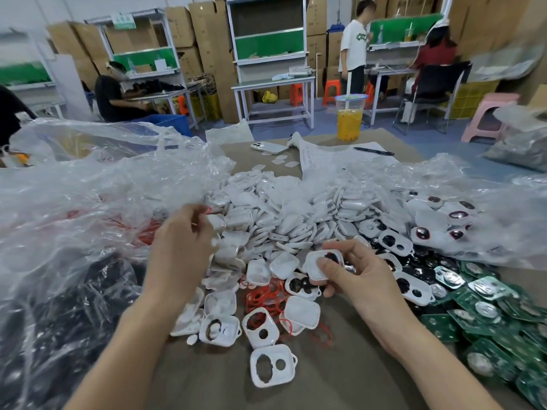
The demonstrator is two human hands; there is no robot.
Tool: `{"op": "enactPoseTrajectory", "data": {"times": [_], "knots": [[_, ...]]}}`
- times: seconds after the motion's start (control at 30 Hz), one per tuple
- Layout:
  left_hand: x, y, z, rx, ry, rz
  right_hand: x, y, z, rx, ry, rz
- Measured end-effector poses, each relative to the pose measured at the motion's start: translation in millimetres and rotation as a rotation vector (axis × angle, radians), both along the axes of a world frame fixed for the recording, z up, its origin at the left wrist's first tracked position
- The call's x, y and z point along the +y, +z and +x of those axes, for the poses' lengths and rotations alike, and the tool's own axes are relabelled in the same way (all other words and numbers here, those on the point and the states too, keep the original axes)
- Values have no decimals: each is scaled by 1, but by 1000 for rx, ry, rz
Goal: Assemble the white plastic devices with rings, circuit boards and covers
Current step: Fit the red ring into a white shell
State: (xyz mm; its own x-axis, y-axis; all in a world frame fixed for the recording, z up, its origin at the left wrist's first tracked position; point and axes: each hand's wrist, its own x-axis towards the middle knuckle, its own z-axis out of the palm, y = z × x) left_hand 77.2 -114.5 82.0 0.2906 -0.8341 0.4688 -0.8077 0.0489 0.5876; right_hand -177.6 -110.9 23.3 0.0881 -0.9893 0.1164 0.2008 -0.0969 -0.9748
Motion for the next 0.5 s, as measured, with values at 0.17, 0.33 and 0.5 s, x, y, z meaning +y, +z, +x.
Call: {"op": "enactPoseTrajectory", "data": {"times": [0.17,0.33,0.5], "knots": [[-8,15,47,-336,150,349,1,1,-1,2,-3,15],[-4,12,55,-494,135,412,0,0,-2,25,-6,24],[1,18,54,-401,112,361,1,-1,-2,58,-17,17]]}}
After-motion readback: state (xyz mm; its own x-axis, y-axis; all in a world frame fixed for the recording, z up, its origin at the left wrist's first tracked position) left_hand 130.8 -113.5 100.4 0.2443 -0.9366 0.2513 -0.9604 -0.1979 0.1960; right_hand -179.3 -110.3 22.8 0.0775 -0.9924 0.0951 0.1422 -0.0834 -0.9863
